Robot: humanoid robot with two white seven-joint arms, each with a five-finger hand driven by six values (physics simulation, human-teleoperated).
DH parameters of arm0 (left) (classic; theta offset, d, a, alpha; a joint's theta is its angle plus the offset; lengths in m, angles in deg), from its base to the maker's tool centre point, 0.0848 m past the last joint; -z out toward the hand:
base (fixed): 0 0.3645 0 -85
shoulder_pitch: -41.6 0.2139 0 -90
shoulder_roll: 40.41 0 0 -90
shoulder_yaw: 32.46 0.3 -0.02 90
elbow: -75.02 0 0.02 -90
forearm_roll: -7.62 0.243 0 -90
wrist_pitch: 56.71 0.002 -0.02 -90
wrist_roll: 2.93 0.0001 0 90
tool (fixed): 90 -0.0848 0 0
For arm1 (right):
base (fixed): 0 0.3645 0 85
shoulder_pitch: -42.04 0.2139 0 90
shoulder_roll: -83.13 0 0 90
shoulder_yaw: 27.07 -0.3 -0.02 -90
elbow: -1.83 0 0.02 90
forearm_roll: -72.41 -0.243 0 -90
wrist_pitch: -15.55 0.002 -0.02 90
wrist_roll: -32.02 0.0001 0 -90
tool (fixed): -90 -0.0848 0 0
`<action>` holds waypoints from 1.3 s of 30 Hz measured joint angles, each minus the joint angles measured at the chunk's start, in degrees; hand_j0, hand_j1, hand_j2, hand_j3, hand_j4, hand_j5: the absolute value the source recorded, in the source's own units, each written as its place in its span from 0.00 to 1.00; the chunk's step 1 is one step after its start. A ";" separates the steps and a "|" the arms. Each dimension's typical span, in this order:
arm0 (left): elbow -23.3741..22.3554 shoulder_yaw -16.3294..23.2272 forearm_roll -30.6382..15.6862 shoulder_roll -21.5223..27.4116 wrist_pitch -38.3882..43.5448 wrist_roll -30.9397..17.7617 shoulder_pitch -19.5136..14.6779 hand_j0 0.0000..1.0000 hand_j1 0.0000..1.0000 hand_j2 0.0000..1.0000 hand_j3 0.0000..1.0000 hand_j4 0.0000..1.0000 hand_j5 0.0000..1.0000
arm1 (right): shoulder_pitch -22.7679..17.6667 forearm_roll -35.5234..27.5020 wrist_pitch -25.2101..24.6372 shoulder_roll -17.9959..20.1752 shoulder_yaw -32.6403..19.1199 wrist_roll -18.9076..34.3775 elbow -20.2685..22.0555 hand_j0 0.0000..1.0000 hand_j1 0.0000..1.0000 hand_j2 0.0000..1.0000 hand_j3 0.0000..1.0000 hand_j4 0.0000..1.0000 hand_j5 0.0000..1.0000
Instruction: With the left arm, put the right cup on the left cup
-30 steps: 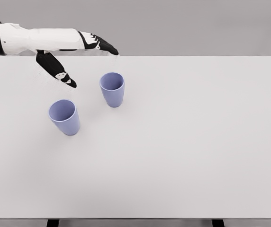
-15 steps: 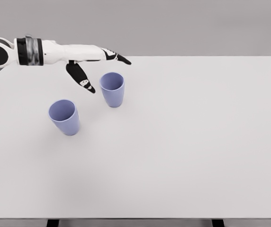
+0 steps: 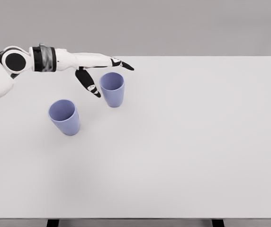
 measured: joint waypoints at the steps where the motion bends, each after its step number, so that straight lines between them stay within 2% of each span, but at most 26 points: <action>1: -0.07 -0.02 0.05 -0.08 0.00 0.00 0.00 1.00 1.00 1.00 1.00 1.00 1.00 | 0.00 -0.01 0.00 0.00 0.00 0.01 0.00 1.00 1.00 1.00 1.00 1.00 1.00; 6: -0.35 -0.05 0.16 -0.01 0.01 0.00 0.00 1.00 1.00 1.00 1.00 1.00 1.00 | 0.00 0.02 0.00 0.00 0.00 0.00 0.00 1.00 1.00 1.00 1.00 1.00 1.00; 15: -6.79 -0.17 2.77 -2.72 0.01 0.00 -0.09 1.00 1.00 1.00 1.00 1.00 1.00 | 0.09 -0.01 0.00 0.00 0.00 0.02 0.00 1.00 1.00 1.00 1.00 1.00 1.00; 27: -7.99 -0.13 4.77 -5.20 0.00 0.00 0.97 1.00 1.00 1.00 1.00 1.00 1.00 | 0.00 -0.02 0.00 0.00 0.00 -0.01 0.00 1.00 1.00 1.00 1.00 1.00 1.00; 28: -8.06 -0.14 4.89 -5.23 0.00 0.00 1.32 0.93 0.93 0.93 0.93 0.93 0.93 | 0.00 -0.02 0.00 0.00 0.00 -0.01 0.00 1.00 1.00 1.00 1.00 1.00 1.00; 29: -8.10 -0.20 4.93 -5.25 0.00 0.00 1.32 0.78 0.78 0.78 0.78 0.78 0.78 | 0.00 -0.02 0.00 0.00 0.00 0.00 0.00 1.00 1.00 1.00 1.00 1.00 1.00; 31: -8.14 -0.57 4.91 -5.26 0.01 0.01 1.41 0.67 0.67 0.67 0.67 0.67 0.67 | 0.09 -0.02 0.00 0.00 0.00 0.00 0.00 1.00 1.00 1.00 1.00 1.00 1.00; 34: -8.16 -0.93 4.87 -5.05 0.01 0.01 1.32 0.63 0.63 0.63 0.63 0.63 0.63 | 0.00 -0.01 0.00 0.00 0.00 0.01 0.00 1.00 1.00 1.00 1.00 1.00 1.00; 39: -7.78 -1.59 4.46 -4.61 0.05 0.02 1.93 0.62 0.62 0.62 0.62 0.62 0.62 | 0.00 -0.01 0.00 0.00 0.00 0.00 0.00 1.00 1.00 1.00 1.00 1.00 1.00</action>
